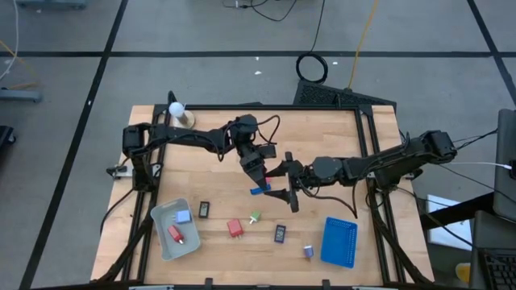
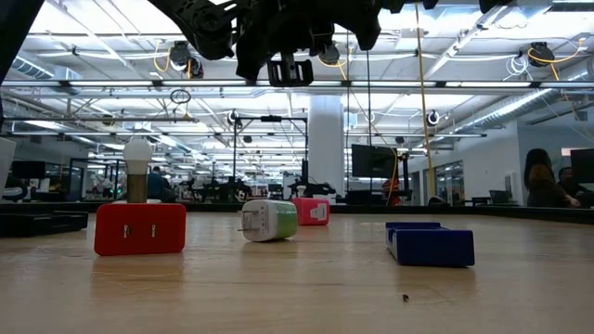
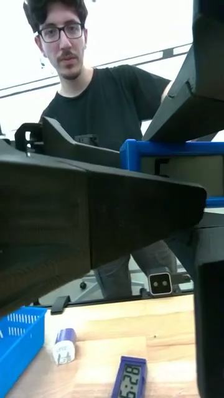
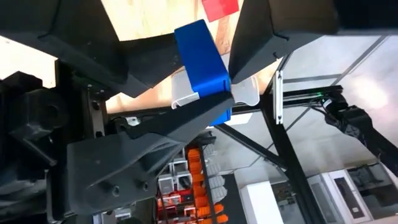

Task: Pick & Place Office items
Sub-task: Put the top blue mini digital clock into the blue bin

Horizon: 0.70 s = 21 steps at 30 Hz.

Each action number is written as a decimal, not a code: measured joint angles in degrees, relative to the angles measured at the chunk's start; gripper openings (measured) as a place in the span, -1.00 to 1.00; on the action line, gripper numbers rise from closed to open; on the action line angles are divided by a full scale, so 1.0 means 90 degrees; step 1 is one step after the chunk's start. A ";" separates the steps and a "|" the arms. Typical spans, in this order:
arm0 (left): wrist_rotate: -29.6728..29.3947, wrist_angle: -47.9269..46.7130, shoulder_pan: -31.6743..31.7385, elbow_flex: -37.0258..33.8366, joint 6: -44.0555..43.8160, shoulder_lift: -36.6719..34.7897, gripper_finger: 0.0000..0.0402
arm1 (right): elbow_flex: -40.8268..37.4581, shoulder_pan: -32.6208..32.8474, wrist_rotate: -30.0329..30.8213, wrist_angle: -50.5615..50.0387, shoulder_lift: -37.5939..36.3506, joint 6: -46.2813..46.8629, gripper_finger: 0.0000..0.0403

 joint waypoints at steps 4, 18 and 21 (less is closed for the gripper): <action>-0.0030 0.0108 0.0003 0.0000 -0.0010 0.0000 -0.27 | 0.0000 0.0019 -0.0001 0.0017 -0.0005 -0.0001 0.15; -0.0439 0.0668 0.0137 -0.0005 -0.0584 0.0000 -0.23 | 0.0002 0.0058 -0.0023 0.0413 -0.0013 -0.0070 -0.70; -0.0638 0.0755 0.0148 -0.0003 -0.0679 0.0000 0.03 | 0.0002 0.0088 -0.0011 0.0401 -0.0014 0.0012 -0.76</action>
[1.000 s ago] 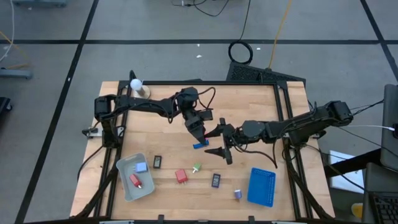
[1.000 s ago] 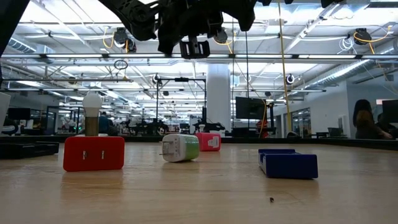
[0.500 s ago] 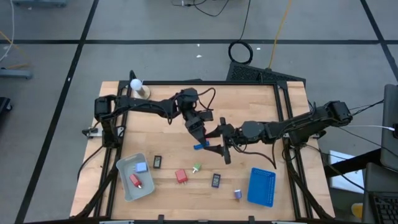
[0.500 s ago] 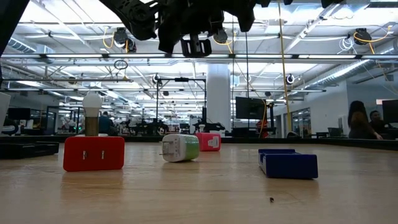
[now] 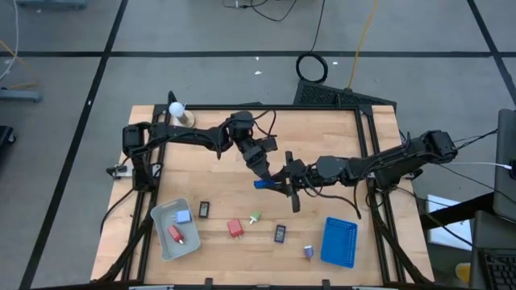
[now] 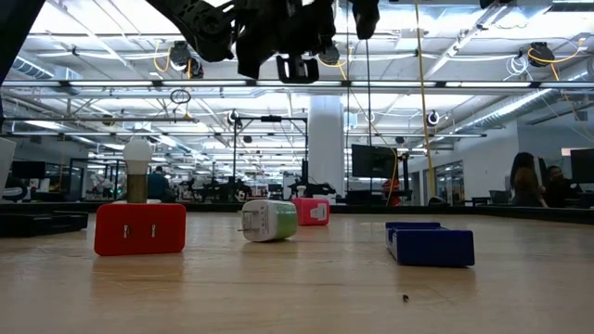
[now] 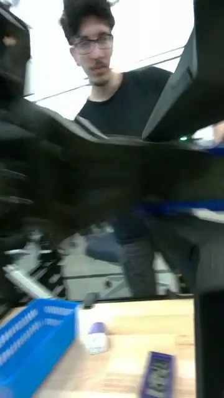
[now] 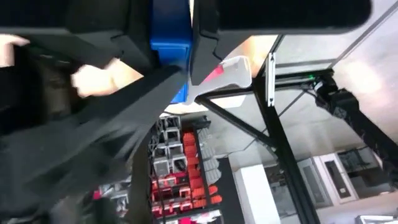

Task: Pick & Place Office items
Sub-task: Put the top blue mini digital clock into the blue bin

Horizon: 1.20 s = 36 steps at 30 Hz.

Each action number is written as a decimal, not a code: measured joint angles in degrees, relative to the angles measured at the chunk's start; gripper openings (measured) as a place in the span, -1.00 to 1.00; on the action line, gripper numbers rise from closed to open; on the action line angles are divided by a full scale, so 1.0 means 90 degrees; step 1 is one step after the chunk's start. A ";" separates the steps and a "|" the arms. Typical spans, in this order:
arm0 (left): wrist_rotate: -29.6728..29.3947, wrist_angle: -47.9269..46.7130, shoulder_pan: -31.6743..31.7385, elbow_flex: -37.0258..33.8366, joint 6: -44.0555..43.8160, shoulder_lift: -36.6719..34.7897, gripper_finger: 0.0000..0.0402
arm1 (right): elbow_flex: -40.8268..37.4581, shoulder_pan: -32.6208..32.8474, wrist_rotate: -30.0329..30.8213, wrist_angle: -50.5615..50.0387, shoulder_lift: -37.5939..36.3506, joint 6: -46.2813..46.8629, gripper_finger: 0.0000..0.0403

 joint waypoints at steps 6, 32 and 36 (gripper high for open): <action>-0.0182 0.0037 0.0016 0.0001 -0.0151 -0.0002 0.43 | -0.0007 0.0043 -0.0002 -0.0132 0.0008 0.0163 -0.76; 0.0799 0.0267 0.0371 0.0001 -0.0105 -0.0172 0.56 | -0.0005 0.0242 -0.0023 -0.3413 -0.2475 0.0605 -0.76; 0.0797 0.0067 0.0523 -0.0009 0.0066 -0.0259 0.56 | -0.0005 0.0249 -0.0482 -0.4044 -0.2766 0.1147 -0.76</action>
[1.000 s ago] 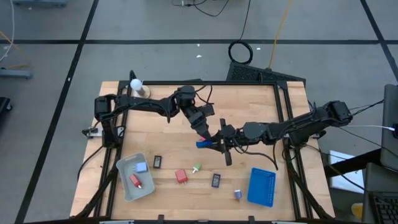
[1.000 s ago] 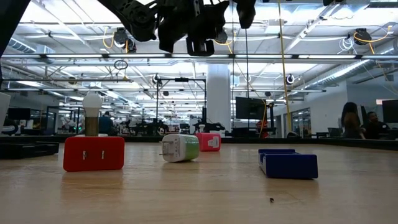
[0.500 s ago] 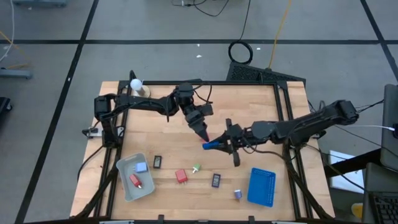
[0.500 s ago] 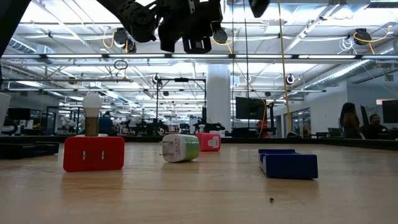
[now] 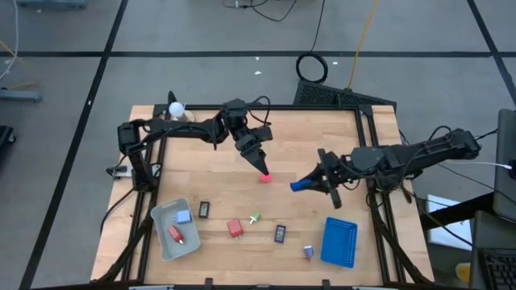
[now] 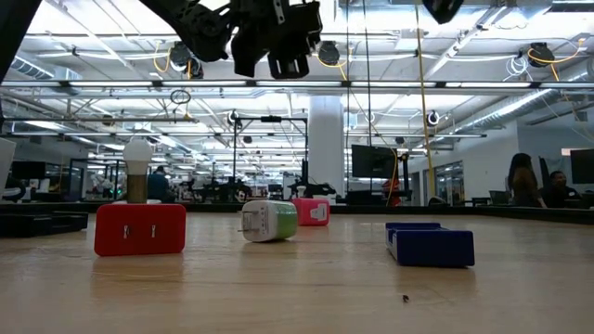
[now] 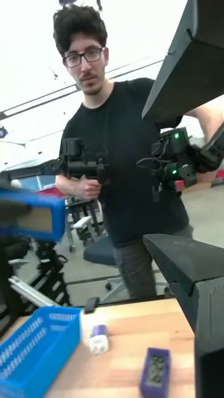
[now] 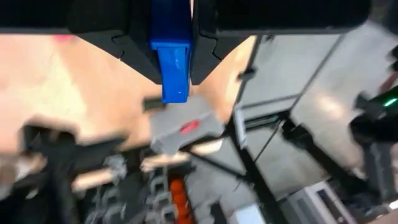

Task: Pick & Place Office items
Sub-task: Put the top blue mini digital clock into the blue bin

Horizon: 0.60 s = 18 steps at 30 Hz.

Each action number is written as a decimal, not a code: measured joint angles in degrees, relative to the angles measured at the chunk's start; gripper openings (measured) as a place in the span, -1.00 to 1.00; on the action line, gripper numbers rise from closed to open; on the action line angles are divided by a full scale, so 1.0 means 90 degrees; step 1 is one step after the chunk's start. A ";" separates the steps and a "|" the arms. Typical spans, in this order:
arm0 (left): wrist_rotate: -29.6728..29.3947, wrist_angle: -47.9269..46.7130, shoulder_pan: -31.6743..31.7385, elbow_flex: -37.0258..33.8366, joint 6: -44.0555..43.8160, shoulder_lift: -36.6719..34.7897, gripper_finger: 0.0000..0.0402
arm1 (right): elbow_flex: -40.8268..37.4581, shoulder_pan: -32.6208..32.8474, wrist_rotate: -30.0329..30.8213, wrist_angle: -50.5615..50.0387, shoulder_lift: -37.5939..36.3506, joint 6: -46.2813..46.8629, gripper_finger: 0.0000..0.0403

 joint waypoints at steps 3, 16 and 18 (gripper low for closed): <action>-0.0058 -0.0409 0.0077 0.0000 0.0394 -0.0114 0.56 | 0.0000 0.0002 -0.0438 -0.0429 -0.0106 0.0486 -0.76; -0.0897 -0.1123 -0.0080 0.0000 0.1834 -0.0171 0.56 | 0.0000 0.0209 -0.2032 -0.3212 -0.0234 0.2972 -0.76; -0.0996 -0.1165 -0.0102 0.0000 0.1996 -0.0171 0.56 | 0.0000 0.0410 -0.2029 -0.3439 -0.0274 0.3369 -0.76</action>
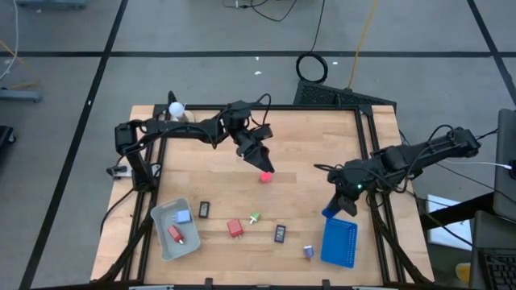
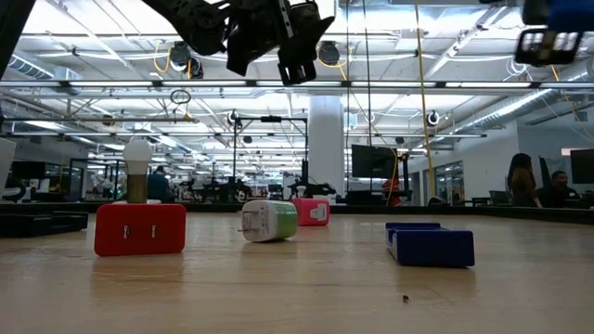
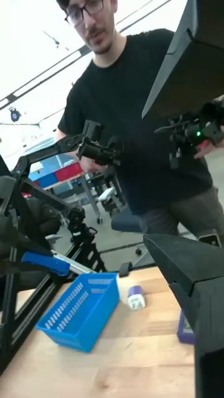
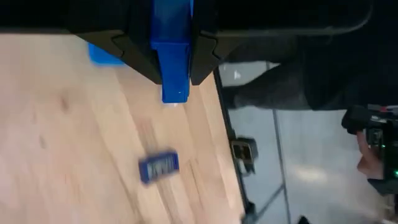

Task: Pick & Place Office items
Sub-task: Put the top blue mini digital clock into the blue bin

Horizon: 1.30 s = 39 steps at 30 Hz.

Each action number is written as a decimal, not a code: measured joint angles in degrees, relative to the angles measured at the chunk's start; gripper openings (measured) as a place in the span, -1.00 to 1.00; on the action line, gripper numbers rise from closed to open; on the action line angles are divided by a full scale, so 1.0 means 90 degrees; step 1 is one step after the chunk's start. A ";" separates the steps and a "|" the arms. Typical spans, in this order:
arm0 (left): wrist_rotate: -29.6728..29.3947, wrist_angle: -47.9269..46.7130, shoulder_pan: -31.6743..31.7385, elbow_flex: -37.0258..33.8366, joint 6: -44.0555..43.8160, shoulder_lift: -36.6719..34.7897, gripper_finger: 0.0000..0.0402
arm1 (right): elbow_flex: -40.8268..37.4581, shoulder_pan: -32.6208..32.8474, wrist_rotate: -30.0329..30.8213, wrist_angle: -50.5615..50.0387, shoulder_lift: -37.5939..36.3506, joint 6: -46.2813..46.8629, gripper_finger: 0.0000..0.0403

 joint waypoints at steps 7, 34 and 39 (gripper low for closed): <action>-0.0260 -0.0448 -0.0062 0.0000 0.0665 0.0000 0.56 | -0.0001 0.0723 0.0151 -0.0103 -0.0034 0.1238 -0.76; -0.1169 -0.0803 -0.0539 0.0000 0.1438 0.0000 0.56 | -0.1784 0.2257 0.0884 0.1490 0.0356 0.3964 -0.75; -0.1330 -0.0804 -0.0631 0.0000 0.1454 0.0000 0.56 | -0.2170 0.2257 0.0867 0.2095 0.0466 0.4004 -0.74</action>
